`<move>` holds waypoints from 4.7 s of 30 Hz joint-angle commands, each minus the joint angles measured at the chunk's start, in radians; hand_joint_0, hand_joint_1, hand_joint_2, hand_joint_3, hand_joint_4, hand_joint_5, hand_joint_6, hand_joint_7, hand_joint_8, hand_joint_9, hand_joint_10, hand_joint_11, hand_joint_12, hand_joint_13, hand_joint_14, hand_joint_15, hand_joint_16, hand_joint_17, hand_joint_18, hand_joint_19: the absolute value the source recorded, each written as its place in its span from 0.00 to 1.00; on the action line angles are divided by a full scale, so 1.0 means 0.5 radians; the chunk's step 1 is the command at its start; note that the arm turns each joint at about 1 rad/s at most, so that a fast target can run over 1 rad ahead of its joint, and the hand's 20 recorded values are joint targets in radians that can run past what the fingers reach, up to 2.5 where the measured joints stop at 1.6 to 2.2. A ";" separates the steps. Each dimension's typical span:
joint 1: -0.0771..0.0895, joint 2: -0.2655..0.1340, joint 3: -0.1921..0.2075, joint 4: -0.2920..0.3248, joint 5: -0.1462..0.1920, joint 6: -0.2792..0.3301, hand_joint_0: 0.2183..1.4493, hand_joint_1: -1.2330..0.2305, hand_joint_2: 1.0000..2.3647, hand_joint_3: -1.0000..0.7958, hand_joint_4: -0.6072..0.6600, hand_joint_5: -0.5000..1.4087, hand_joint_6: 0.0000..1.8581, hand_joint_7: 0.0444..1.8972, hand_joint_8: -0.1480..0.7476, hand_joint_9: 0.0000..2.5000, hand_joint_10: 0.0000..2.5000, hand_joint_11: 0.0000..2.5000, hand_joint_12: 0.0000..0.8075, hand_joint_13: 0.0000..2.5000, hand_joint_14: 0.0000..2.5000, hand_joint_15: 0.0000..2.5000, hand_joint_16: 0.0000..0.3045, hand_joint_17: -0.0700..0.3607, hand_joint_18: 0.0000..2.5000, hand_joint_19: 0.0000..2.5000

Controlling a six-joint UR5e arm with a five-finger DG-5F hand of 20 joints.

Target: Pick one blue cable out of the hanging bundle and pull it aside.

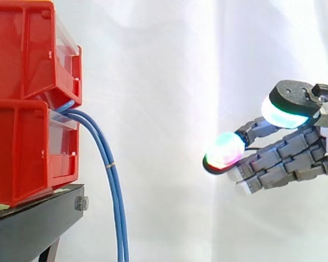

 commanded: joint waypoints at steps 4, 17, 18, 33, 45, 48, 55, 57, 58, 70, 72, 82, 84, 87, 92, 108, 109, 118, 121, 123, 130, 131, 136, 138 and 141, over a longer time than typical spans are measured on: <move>-0.001 -0.211 0.119 0.029 -0.151 0.223 0.23 0.44 0.00 0.28 0.66 0.16 0.27 0.33 0.47 0.20 0.00 0.03 0.40 0.18 0.00 0.07 0.12 0.36 0.10 0.05; -0.029 -0.405 0.278 0.004 -0.191 0.349 0.23 0.44 0.00 0.28 0.66 0.16 0.27 0.33 0.47 0.22 0.00 0.03 0.39 0.19 0.00 0.08 0.12 0.36 0.10 0.06; -0.032 -0.405 0.278 0.023 -0.178 0.336 0.23 0.44 0.00 0.28 0.66 0.16 0.27 0.33 0.47 0.22 0.00 0.03 0.39 0.19 0.00 0.08 0.12 0.36 0.10 0.06; -0.044 -0.635 0.429 0.348 -0.246 0.220 0.23 0.45 0.00 0.28 0.65 0.16 0.27 0.34 0.46 0.22 0.00 0.04 0.39 0.20 0.00 0.08 0.12 0.36 0.11 0.07; -0.035 -0.718 0.518 0.385 -0.276 0.189 0.24 0.45 0.00 0.28 0.68 0.17 0.27 0.36 0.47 0.23 0.00 0.05 0.39 0.20 0.00 0.09 0.13 0.36 0.12 0.08; -0.032 -0.718 0.518 0.412 -0.280 0.195 0.24 0.45 0.00 0.28 0.68 0.17 0.27 0.37 0.47 0.24 0.00 0.05 0.39 0.21 0.00 0.09 0.13 0.36 0.13 0.09; -0.029 -0.718 0.551 0.397 -0.326 0.195 0.24 0.45 0.00 0.28 0.69 0.18 0.27 0.37 0.47 0.25 0.00 0.05 0.39 0.22 0.00 0.10 0.13 0.37 0.14 0.09; -0.023 -0.718 0.551 0.403 -0.326 0.189 0.24 0.45 0.00 0.28 0.69 0.18 0.27 0.37 0.47 0.25 0.00 0.05 0.39 0.22 0.00 0.10 0.13 0.37 0.14 0.09; -0.023 -0.718 0.551 0.403 -0.326 0.189 0.24 0.45 0.00 0.28 0.69 0.18 0.27 0.37 0.47 0.25 0.00 0.06 0.39 0.22 0.00 0.10 0.13 0.37 0.14 0.09; -0.023 -0.813 0.616 0.372 -0.332 0.278 0.24 0.45 0.00 0.28 0.69 0.18 0.27 0.37 0.47 0.25 0.00 0.06 0.39 0.22 0.00 0.10 0.13 0.37 0.15 0.10; -0.023 -0.825 0.622 0.354 -0.338 0.318 0.24 0.45 0.00 0.28 0.69 0.18 0.27 0.37 0.47 0.25 0.00 0.06 0.39 0.22 0.00 0.10 0.13 0.37 0.15 0.10; -0.023 -0.825 0.686 0.348 -0.375 0.352 0.25 0.46 0.00 0.28 0.69 0.18 0.27 0.39 0.46 0.26 0.00 0.06 0.38 0.23 0.00 0.10 0.13 0.37 0.16 0.10; -0.019 -0.828 0.693 0.351 -0.384 0.352 0.25 0.46 0.00 0.28 0.69 0.18 0.27 0.40 0.47 0.26 0.00 0.06 0.38 0.23 0.00 0.10 0.13 0.37 0.16 0.11; -0.013 -0.825 0.696 0.385 -0.402 0.364 0.25 0.47 0.00 0.28 0.69 0.19 0.27 0.40 0.47 0.27 0.00 0.07 0.38 0.24 0.00 0.10 0.13 0.37 0.16 0.11; -0.004 -0.825 0.693 0.428 -0.457 0.508 0.26 0.47 0.00 0.28 0.70 0.19 0.27 0.42 0.47 0.27 0.00 0.07 0.38 0.24 0.00 0.11 0.13 0.37 0.17 0.11; 0.020 -0.825 0.693 0.308 -0.461 0.794 0.27 0.46 0.00 0.29 0.70 0.20 0.27 0.56 0.47 0.30 0.00 0.11 0.37 0.27 0.01 0.13 0.14 0.38 0.19 0.13; 0.020 -0.825 0.693 0.311 -0.461 0.797 0.28 0.46 0.00 0.29 0.70 0.20 0.27 0.57 0.47 0.30 0.00 0.11 0.37 0.27 0.01 0.13 0.14 0.38 0.20 0.13; 0.020 -0.825 0.696 0.311 -0.464 0.916 0.31 0.46 0.01 0.33 0.67 0.22 0.27 0.63 0.47 0.31 0.00 0.12 0.36 0.28 0.01 0.14 0.13 0.38 0.20 0.14; 0.020 -0.825 0.696 0.317 -0.464 0.971 0.31 0.46 0.01 0.35 0.66 0.22 0.27 0.64 0.46 0.32 0.00 0.12 0.36 0.28 0.01 0.14 0.13 0.38 0.20 0.14; 0.017 -0.825 0.702 0.320 -0.482 1.079 0.32 0.46 0.01 0.35 0.66 0.22 0.27 0.64 0.47 0.32 0.00 0.12 0.36 0.28 0.01 0.14 0.13 0.38 0.20 0.14; 0.011 -0.825 0.748 0.308 -0.482 1.214 0.31 0.45 0.01 0.33 0.66 0.22 0.27 0.64 0.46 0.32 0.00 0.12 0.36 0.28 0.01 0.15 0.14 0.38 0.21 0.14; 0.011 -0.825 0.748 0.308 -0.482 1.217 0.31 0.45 0.01 0.33 0.66 0.22 0.27 0.64 0.47 0.32 0.00 0.12 0.36 0.28 0.01 0.14 0.14 0.38 0.21 0.14; 0.008 -0.825 0.748 0.308 -0.482 1.223 0.32 0.45 0.01 0.35 0.65 0.21 0.29 0.61 0.47 0.32 0.00 0.12 0.36 0.28 0.01 0.14 0.14 0.38 0.21 0.14; 0.008 -0.825 0.748 0.308 -0.482 1.238 0.32 0.45 0.01 0.36 0.64 0.21 0.29 0.61 0.47 0.32 0.00 0.12 0.36 0.28 0.01 0.14 0.14 0.38 0.21 0.14; 0.002 -0.825 0.748 0.320 -0.482 1.263 0.33 0.45 0.01 0.37 0.64 0.21 0.30 0.60 0.47 0.32 0.00 0.12 0.36 0.28 0.01 0.15 0.14 0.38 0.21 0.14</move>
